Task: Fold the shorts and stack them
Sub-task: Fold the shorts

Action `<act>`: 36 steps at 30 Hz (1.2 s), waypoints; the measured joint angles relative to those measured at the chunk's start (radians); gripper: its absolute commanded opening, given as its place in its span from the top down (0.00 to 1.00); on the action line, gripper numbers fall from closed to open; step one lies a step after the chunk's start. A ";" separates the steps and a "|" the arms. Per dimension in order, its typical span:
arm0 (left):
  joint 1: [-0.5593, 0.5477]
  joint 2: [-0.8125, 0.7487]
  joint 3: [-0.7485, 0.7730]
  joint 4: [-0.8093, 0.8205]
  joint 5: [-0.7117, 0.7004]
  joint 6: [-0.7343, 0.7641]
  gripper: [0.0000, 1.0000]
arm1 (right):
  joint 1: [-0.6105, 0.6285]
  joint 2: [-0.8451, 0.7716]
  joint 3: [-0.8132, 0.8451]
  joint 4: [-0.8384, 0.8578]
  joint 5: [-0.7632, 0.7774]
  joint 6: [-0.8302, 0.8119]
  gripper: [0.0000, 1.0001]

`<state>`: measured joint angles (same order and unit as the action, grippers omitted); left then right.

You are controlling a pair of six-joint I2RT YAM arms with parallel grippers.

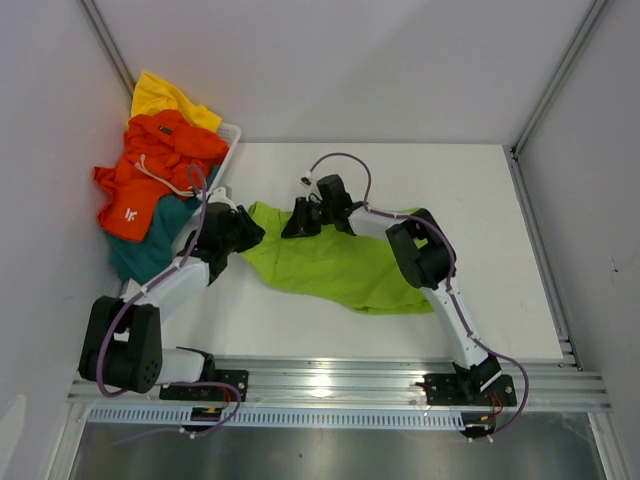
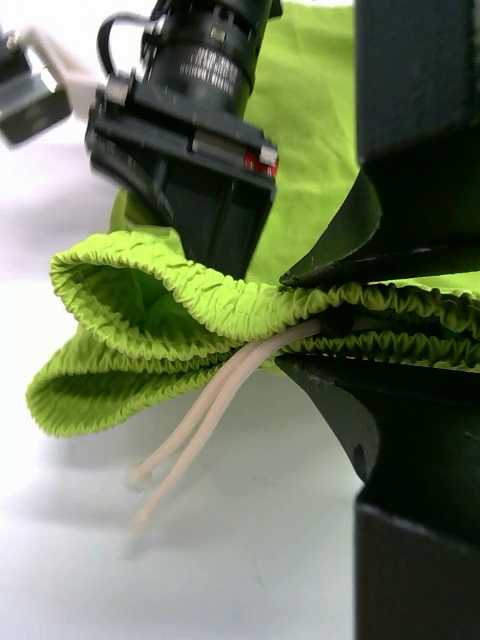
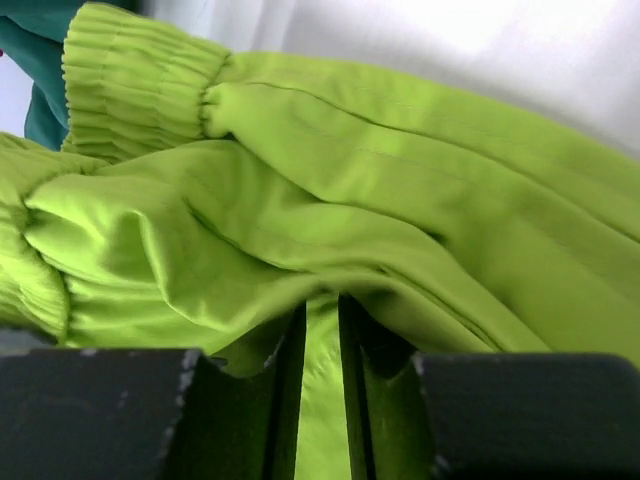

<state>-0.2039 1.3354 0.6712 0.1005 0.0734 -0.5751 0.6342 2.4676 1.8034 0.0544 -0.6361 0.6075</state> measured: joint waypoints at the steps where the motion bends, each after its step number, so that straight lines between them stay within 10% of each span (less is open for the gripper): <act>1: -0.002 -0.011 0.000 -0.016 -0.019 0.000 1.00 | -0.004 -0.004 -0.010 0.010 -0.002 0.002 0.77; 19: -0.112 -0.092 0.107 -0.294 -0.336 0.012 1.00 | -0.142 -0.344 -0.543 0.314 0.006 0.069 0.98; 36: -0.177 -0.143 0.117 -0.351 -0.432 0.034 1.00 | -0.172 -0.247 -0.418 0.303 0.098 0.119 1.00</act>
<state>-0.3813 1.1927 0.7879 -0.2504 -0.3588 -0.5411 0.4618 2.2204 1.3849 0.3573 -0.5377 0.7265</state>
